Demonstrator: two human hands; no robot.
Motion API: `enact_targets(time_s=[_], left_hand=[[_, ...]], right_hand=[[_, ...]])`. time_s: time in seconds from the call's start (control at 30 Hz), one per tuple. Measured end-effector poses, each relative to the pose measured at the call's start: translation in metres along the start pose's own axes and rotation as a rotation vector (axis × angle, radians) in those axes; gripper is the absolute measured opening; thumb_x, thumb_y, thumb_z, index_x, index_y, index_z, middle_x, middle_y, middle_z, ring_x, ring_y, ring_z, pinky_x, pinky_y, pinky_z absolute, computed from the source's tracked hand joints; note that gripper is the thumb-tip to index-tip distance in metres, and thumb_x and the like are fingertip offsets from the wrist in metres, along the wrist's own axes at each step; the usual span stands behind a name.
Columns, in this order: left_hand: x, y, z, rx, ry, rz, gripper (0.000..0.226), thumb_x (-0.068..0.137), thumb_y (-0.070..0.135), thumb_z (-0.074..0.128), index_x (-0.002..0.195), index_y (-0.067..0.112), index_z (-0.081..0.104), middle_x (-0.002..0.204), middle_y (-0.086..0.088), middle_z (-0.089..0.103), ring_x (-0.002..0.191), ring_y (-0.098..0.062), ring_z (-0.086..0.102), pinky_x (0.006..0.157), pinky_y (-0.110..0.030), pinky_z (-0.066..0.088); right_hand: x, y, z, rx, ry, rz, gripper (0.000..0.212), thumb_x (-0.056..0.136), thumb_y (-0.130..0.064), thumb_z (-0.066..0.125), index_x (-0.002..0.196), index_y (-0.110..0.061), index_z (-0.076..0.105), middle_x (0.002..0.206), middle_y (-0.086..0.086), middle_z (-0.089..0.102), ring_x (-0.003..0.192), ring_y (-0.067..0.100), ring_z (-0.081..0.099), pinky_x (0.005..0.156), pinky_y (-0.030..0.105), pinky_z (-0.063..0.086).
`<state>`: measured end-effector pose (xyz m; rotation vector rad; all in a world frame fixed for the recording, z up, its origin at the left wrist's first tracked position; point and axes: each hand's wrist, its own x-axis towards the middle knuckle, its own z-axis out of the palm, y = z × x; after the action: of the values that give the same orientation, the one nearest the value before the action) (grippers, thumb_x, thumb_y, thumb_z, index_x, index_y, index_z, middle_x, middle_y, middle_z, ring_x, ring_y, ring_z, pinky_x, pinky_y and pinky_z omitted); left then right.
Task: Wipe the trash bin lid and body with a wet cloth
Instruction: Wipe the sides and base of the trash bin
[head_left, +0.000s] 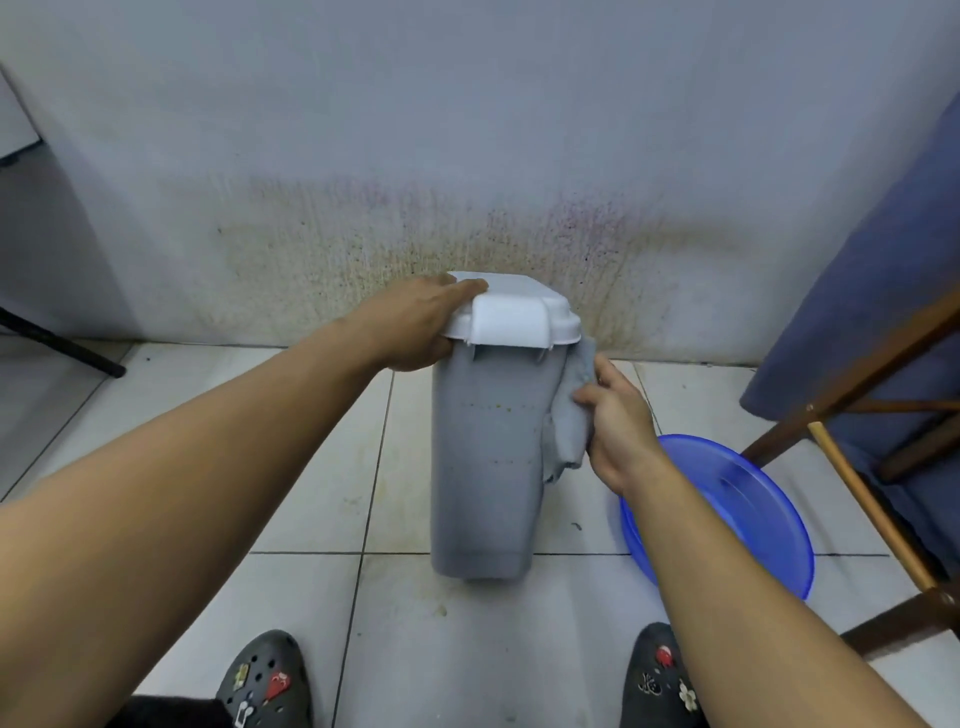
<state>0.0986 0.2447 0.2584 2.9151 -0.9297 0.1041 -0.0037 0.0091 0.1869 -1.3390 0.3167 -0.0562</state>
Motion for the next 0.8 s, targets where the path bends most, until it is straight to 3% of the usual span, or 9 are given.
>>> enact_targets(time_s=[0.17,0.33,0.47,0.53,0.67,0.8], left_hand=[[0.017,-0.012,-0.009,-0.037,-0.033,-0.031,0.08,0.091,0.024,0.069,0.16,0.033,0.03,0.138,-0.012,0.058,0.117,-0.034,0.059,0.087,-0.039,0.045],[0.017,-0.013,-0.016,-0.184,-0.157,0.001,0.099,0.086,0.039,0.075,0.163,0.043,0.013,0.153,-0.009,0.042,0.129,-0.034,0.053,0.107,-0.049,0.046],[0.02,-0.002,-0.01,-0.241,-0.083,-0.023,0.085,0.084,0.06,0.06,0.16,0.038,0.028,0.149,-0.009,0.05,0.131,-0.033,0.052,0.109,-0.047,0.044],[0.022,0.001,-0.012,-0.239,-0.073,-0.024,0.083,0.081,0.055,0.053,0.159,0.036,0.032,0.146,-0.011,0.055,0.129,-0.033,0.053,0.107,-0.045,0.044],[0.029,0.001,-0.02,-0.193,-0.095,0.018,0.076,0.093,0.04,0.064,0.161,0.031,0.033,0.151,-0.01,0.056,0.131,-0.034,0.054,0.108,-0.042,0.042],[0.039,-0.003,-0.021,-0.207,-0.118,0.027,0.072,0.097,0.032,0.064,0.162,0.033,0.032,0.156,-0.009,0.052,0.135,-0.035,0.051,0.11,-0.042,0.039]], right_hand=[[0.009,0.009,0.003,-0.232,0.066,-0.09,0.061,0.092,0.004,0.053,0.147,-0.024,0.048,0.134,-0.011,0.062,0.118,0.01,0.062,0.105,0.04,0.049],[0.012,0.012,0.01,-0.375,0.089,-0.159,0.061,0.095,-0.003,0.056,0.15,-0.025,0.043,0.142,-0.013,0.054,0.125,0.007,0.056,0.11,0.038,0.045],[0.01,0.016,0.011,-0.522,0.073,-0.222,0.062,0.096,-0.008,0.055,0.152,-0.03,0.039,0.146,-0.009,0.048,0.132,0.009,0.048,0.114,0.036,0.038],[0.008,0.016,0.009,-0.6,0.053,-0.295,0.062,0.096,-0.005,0.055,0.152,-0.028,0.039,0.141,-0.008,0.047,0.131,0.009,0.046,0.115,0.027,0.034],[0.01,0.012,0.012,-0.797,0.057,-0.555,0.061,0.093,0.004,0.054,0.147,-0.022,0.048,0.139,-0.001,0.047,0.127,0.012,0.047,0.106,0.007,0.029],[0.02,0.009,0.012,-1.0,0.053,-0.66,0.063,0.09,0.002,0.055,0.148,-0.024,0.047,0.148,0.0,0.042,0.13,0.024,0.044,0.109,0.025,0.034]])
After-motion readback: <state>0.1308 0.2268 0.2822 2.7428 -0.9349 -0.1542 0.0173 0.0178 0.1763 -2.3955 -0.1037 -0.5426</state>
